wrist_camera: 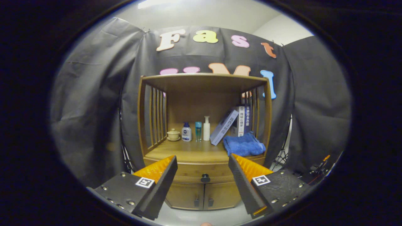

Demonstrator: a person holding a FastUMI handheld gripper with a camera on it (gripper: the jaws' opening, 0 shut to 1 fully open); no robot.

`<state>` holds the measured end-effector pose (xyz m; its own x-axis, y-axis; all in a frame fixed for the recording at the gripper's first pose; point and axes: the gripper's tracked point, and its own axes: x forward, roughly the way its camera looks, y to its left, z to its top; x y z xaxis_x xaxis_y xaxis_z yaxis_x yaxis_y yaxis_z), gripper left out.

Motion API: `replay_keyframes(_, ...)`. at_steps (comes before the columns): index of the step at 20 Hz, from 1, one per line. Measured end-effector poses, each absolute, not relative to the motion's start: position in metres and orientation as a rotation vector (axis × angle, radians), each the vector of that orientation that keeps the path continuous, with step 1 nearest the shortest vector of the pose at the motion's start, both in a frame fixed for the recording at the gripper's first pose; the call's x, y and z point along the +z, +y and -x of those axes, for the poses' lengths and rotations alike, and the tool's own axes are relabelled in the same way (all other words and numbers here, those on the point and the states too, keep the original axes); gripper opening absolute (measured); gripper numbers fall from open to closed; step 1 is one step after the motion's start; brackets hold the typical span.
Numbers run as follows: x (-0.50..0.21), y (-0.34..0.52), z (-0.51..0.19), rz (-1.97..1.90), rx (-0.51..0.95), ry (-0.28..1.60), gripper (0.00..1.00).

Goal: Pull open the drawer, take out the items inside it, and place them on the countertop above the cabinet.

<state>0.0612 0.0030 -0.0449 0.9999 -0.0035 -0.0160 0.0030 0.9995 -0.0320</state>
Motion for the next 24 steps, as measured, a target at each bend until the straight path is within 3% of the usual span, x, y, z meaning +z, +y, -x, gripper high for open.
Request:
replay_keyframes(11,-0.169,0.002,-0.22,0.041,0.029,0.097,0.98)
replay_keyframes(15,-0.23,0.017,-0.248,0.05,0.056,0.175,0.98)
replay_keyframes(20,-0.261,-0.007,-0.257,0.027,-0.013,0.217,0.91)
replay_keyframes(24,-0.267,-0.012,-0.255,0.018,-0.015,0.216,0.45)
